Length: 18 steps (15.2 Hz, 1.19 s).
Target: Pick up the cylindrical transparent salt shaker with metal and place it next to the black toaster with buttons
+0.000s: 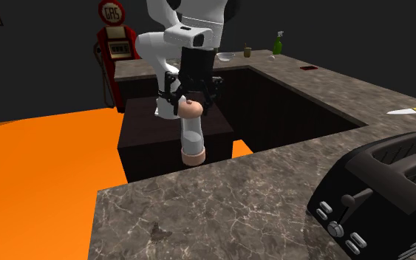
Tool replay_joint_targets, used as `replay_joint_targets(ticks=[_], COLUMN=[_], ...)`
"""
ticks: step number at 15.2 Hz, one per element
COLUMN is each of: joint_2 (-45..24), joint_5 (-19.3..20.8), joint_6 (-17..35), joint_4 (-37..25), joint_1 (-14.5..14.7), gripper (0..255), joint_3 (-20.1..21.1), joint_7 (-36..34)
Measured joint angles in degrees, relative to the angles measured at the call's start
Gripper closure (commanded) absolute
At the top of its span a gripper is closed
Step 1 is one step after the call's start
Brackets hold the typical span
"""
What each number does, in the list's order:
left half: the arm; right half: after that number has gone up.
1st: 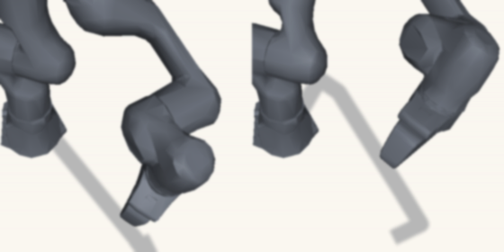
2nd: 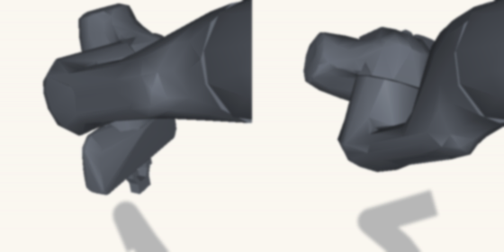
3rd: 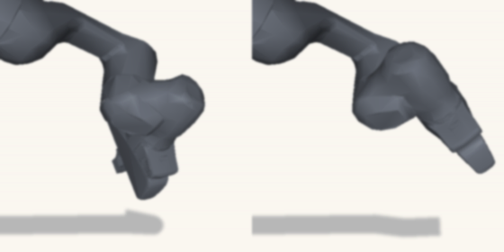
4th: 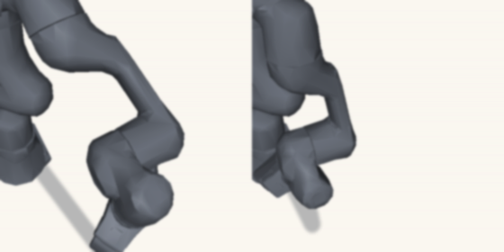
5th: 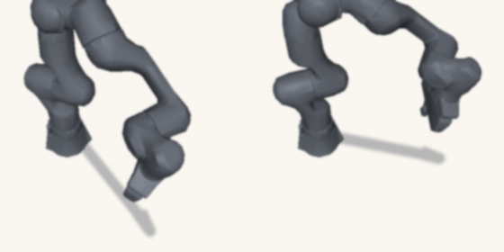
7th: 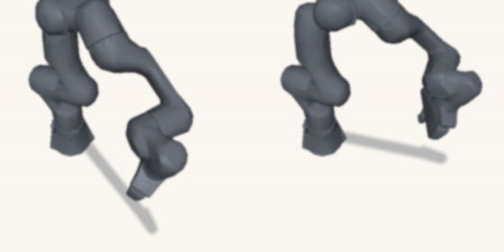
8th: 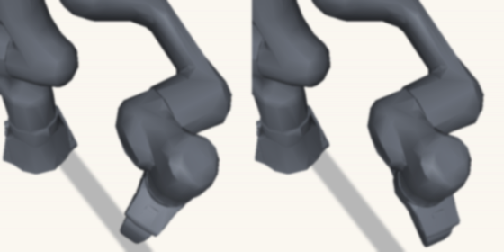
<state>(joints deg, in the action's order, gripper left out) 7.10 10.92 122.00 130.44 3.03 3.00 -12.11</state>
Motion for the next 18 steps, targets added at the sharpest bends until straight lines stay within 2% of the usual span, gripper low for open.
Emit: replay_joint_targets(ticks=[18], joint_2=[4.29], joint_5=[-1.43], joint_6=[-13.7], joint_4=[-9.59], joint_1=[0.24], gripper=[255], joint_3=[0.05], joint_7=[2.59])
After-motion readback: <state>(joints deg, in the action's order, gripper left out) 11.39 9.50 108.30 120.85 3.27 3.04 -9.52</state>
